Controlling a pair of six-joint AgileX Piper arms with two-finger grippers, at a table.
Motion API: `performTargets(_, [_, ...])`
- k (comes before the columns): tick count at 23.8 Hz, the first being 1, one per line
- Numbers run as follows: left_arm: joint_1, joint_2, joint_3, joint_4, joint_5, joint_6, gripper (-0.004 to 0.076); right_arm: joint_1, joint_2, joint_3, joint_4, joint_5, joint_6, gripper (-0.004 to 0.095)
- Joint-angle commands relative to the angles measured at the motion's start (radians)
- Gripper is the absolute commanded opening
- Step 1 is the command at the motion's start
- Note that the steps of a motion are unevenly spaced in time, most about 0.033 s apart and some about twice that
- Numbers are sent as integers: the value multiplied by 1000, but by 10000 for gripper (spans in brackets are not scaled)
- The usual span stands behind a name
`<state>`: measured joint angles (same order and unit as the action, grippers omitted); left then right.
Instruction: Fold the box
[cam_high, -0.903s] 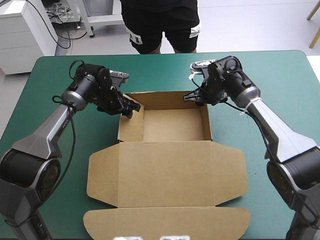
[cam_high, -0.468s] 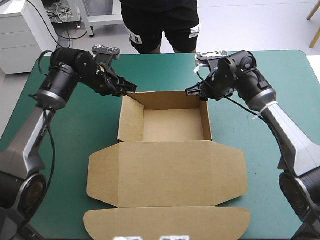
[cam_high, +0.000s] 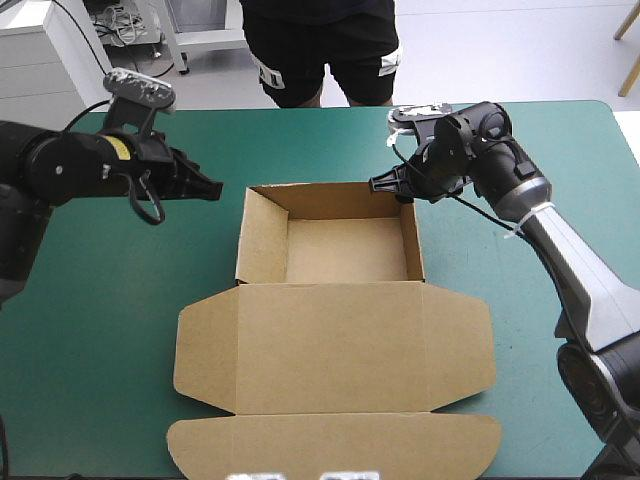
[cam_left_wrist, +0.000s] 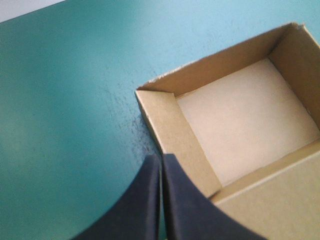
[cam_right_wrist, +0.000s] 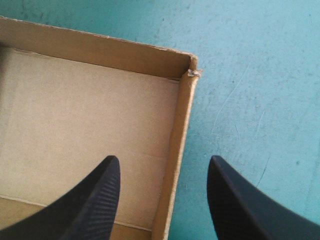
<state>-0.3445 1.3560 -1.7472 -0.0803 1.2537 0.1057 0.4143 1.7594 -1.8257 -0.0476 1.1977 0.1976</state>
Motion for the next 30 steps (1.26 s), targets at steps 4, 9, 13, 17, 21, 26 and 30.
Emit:
performTargets(4, [-5, -223, 282, 10, -58, 11, -8, -2, 7, -9, 4, -28, -9, 493])
performTargets(9, [-5, -365, 489, 6, -136, 15, -8, -2, 44, 20, -7, -28, -9, 493])
performTargets(13, [-5, -453, 629, 6, -147, 19, -8, -2, 84, 20, -8, -28, -9, 493])
performTargets(17, [-5, -582, 822, 6, -208, 19, -8, -2, 133, 20, -8, -28, -9, 493])
performTargets(21, [-5, -718, 997, -14, -235, 19, -8, -2, 170, 20, -4, -28, -9, 491])
performTargets(26, [-5, -866, 1148, -16, -260, 19, -8, -2, 177, 20, 1, -28, -9, 149])
performTargets(30, [-5, -916, 1196, -16, -264, 19, -8, -2, 179, 20, -5, -28, -9, -18])
